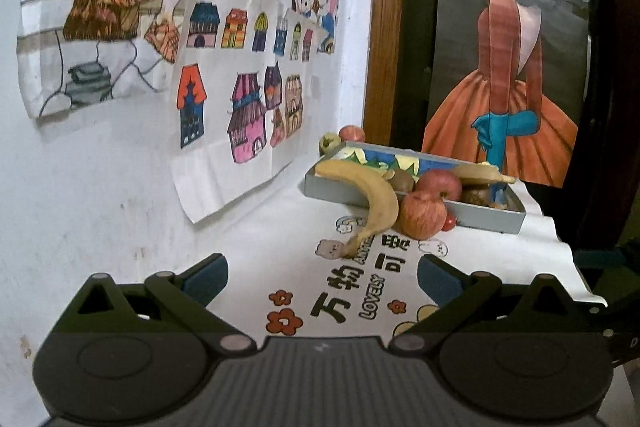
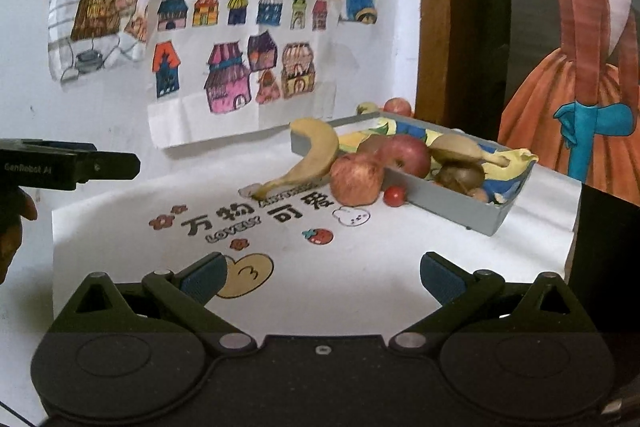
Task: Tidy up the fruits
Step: 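Withdraw both open tools up from the tray, then move the left tool toward the yellow banana while the right tool approaches the red apple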
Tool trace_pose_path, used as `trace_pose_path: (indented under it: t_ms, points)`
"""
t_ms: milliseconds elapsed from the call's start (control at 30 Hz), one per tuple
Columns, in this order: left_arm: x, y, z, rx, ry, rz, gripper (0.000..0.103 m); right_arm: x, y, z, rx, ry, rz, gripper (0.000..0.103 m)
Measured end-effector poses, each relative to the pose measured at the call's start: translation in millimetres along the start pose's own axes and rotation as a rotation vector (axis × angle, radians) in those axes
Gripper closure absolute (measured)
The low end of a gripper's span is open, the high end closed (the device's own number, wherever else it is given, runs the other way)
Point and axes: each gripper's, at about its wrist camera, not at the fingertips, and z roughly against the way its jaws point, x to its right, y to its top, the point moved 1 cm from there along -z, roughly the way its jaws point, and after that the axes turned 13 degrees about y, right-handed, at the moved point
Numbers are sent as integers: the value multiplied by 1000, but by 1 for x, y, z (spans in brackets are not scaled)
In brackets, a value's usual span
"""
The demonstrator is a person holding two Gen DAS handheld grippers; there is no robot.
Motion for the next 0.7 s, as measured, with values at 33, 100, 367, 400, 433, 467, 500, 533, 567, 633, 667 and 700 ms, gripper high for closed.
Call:
trace_pose_path:
  t_ms: [33, 100, 367, 400, 433, 467, 500, 533, 567, 633, 667, 700]
  points:
    - [0, -1, -2, -5, 0, 0, 0, 0, 0, -2, -4, 1, 1, 1]
    - [0, -1, -5, -10, -1, 0, 0, 0, -1, -5, -11, 4, 2, 1]
    - [1, 6, -17, -20, -4, -10, 0, 4, 4, -16, -27, -3, 16, 1]
    - [1, 9, -19, -18, -4, -6, 0, 5, 5, -17, -28, -5, 22, 1]
    - [0, 12, -19, -12, -4, -3, 0, 6, 6, -18, -29, -7, 30, 1]
    - [0, 15, -20, -3, -3, -2, 0, 7, 8, -19, -28, -9, 40, 1]
    - [-1, 20, -20, 8, 2, -1, 0, 8, 10, -19, -26, -11, 47, 1]
    - [-1, 25, -19, 19, 6, 0, 0, 10, 14, -19, -19, -14, 55, 1]
    - [-2, 30, -19, 29, 8, 1, 0, 12, 17, -19, -13, -16, 59, 1]
    - [-4, 41, -20, 51, 11, 6, 0, 15, 24, -19, 5, -16, 71, 1]
    - [-4, 47, -21, 61, 10, 7, 0, 17, 28, -18, 17, -14, 80, 1]
    - [-5, 53, -22, 71, 9, 4, 0, 19, 31, -18, 28, -10, 87, 1]
